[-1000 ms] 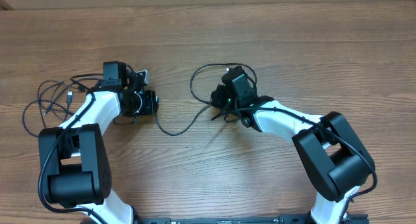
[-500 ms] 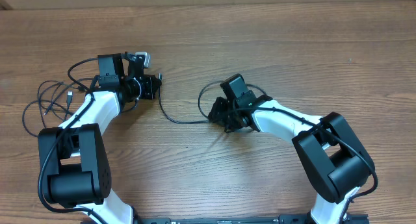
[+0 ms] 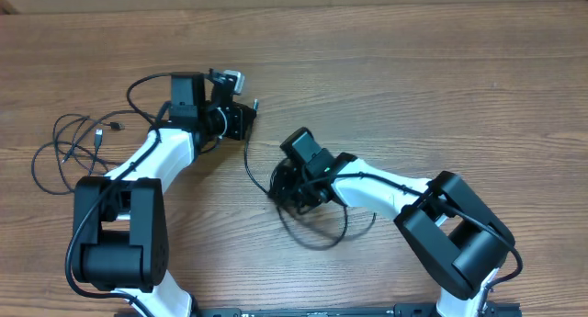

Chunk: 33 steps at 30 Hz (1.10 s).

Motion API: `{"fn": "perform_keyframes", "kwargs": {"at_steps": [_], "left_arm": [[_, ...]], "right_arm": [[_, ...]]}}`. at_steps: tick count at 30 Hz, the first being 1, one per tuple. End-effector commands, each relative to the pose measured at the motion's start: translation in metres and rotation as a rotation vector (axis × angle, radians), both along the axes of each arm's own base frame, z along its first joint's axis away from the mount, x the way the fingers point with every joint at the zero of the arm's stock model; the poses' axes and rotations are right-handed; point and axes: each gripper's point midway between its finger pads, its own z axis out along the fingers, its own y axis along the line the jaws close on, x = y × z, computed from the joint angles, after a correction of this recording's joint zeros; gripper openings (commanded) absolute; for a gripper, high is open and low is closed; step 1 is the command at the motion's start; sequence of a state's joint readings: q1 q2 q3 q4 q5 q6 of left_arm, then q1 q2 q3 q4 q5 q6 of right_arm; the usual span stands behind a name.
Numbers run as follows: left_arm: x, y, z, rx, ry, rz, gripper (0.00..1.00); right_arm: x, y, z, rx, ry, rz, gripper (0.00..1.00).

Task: Untangle cables

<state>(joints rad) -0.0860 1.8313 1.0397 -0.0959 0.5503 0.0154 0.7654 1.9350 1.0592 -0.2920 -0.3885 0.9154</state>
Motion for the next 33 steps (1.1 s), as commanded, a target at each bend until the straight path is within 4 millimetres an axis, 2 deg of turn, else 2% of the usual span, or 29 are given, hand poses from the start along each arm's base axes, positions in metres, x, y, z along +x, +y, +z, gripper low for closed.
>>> {"fn": "perform_keyframes", "kwargs": {"at_steps": [1, 4, 5, 6, 9, 10, 15, 17, 20, 23, 27, 29, 33], "left_arm": [[-0.002, -0.018, 0.003, -0.023, 0.002, -0.033, 0.04], [-0.006, -0.031, 0.003, -0.023, 0.001, -0.063, 0.05], [-0.007, -0.033, 0.004, -0.023, -0.002, -0.069, 0.09], [-0.007, -0.036, 0.004, -0.024, -0.005, -0.074, 0.20], [-0.005, -0.038, 0.006, -0.037, -0.005, -0.062, 0.36], [-0.004, -0.037, 0.008, -0.050, 0.003, -0.045, 0.45], [0.002, -0.033, 0.027, -0.139, 0.045, 0.004, 0.69], [0.000, -0.032, 0.038, -0.175, 0.078, 0.014, 0.79], [-0.009, -0.024, 0.045, -0.168, 0.135, 0.054, 0.82], [-0.024, -0.009, 0.039, -0.116, 0.233, 0.151, 0.83], [-0.058, 0.007, 0.021, -0.028, 0.405, 0.236, 0.84], [-0.079, 0.009, 0.012, -0.005, 0.504, 0.239, 0.83], [-0.116, 0.011, 0.003, 0.026, 0.679, 0.262, 0.81]], "right_arm": [[-0.014, 0.003, -0.009, -0.002, 0.027, 0.036, 0.16], [-0.018, 0.017, 0.002, 0.084, -0.004, 0.134, 0.16], [-0.018, 0.019, 0.004, 0.097, -0.008, 0.146, 0.16], [-0.018, 0.021, 0.005, 0.108, -0.016, 0.160, 0.16], [-0.017, 0.022, 0.007, 0.117, -0.031, 0.174, 0.21], [-0.016, 0.023, 0.010, 0.129, -0.039, 0.189, 0.25], [-0.006, 0.019, 0.028, 0.141, -0.079, 0.206, 0.49], [-0.002, 0.016, 0.042, 0.152, -0.117, 0.218, 0.57], [0.006, 0.009, 0.057, 0.128, -0.168, 0.198, 0.62], [0.018, -0.006, 0.066, 0.081, -0.209, 0.154, 0.63], [0.040, -0.035, 0.065, -0.013, -0.247, 0.063, 0.67], [0.052, -0.053, 0.060, -0.061, -0.253, 0.012, 0.72], [0.075, -0.086, 0.056, -0.120, -0.253, -0.087, 0.75]]}}
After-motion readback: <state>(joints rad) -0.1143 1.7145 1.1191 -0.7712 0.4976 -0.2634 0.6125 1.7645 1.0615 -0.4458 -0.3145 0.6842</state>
